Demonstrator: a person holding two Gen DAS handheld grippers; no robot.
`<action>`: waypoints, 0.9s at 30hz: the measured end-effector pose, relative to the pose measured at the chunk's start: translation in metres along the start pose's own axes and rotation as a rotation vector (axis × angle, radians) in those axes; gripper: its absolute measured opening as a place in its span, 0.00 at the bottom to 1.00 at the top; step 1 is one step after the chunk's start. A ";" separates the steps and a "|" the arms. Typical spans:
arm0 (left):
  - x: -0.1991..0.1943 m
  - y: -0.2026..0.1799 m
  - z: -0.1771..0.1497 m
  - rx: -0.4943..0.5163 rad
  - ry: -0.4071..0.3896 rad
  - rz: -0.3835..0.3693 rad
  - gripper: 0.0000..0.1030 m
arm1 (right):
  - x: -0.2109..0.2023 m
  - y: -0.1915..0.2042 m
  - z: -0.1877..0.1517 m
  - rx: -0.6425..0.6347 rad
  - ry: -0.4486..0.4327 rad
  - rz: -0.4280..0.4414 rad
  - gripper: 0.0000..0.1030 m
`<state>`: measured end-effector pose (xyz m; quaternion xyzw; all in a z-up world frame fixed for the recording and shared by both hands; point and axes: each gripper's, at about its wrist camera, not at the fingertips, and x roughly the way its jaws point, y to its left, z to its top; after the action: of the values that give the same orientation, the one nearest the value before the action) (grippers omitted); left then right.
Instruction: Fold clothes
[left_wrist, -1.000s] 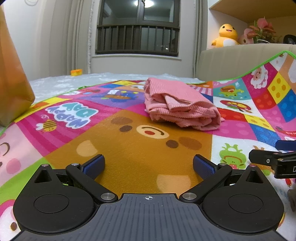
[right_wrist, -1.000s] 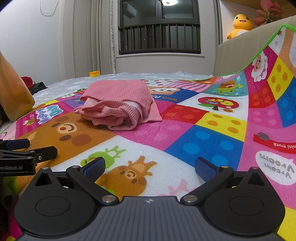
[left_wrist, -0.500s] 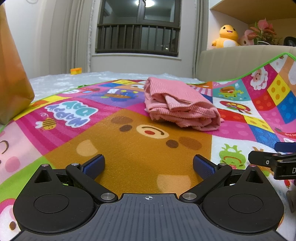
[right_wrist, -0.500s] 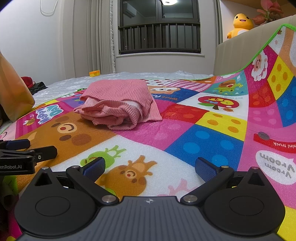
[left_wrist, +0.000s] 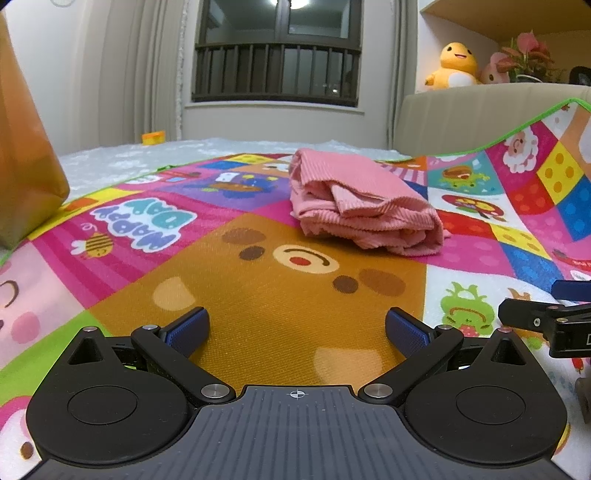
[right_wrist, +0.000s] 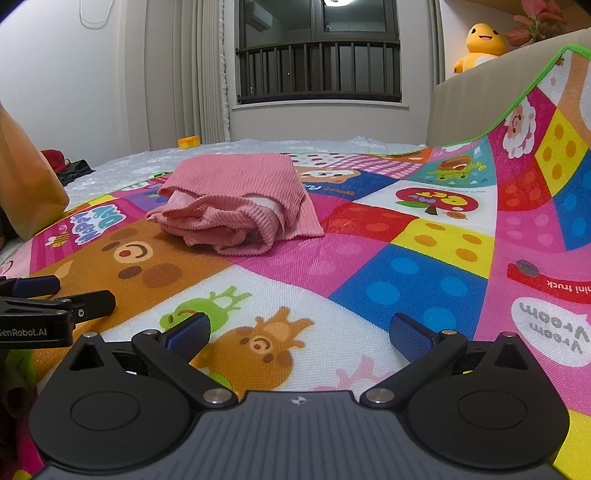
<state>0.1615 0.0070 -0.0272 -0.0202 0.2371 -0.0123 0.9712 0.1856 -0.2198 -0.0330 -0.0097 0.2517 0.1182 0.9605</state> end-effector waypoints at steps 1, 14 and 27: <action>0.000 0.000 0.000 0.000 0.001 0.000 1.00 | 0.000 0.000 0.000 0.000 0.001 0.000 1.00; 0.001 -0.001 0.000 0.009 0.001 0.009 1.00 | 0.000 0.000 0.000 0.001 0.002 0.001 1.00; 0.001 0.000 0.000 0.003 -0.004 0.009 1.00 | 0.000 -0.001 -0.001 0.002 0.003 -0.002 1.00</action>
<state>0.1618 0.0070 -0.0277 -0.0176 0.2350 -0.0081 0.9718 0.1854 -0.2207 -0.0336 -0.0091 0.2531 0.1171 0.9603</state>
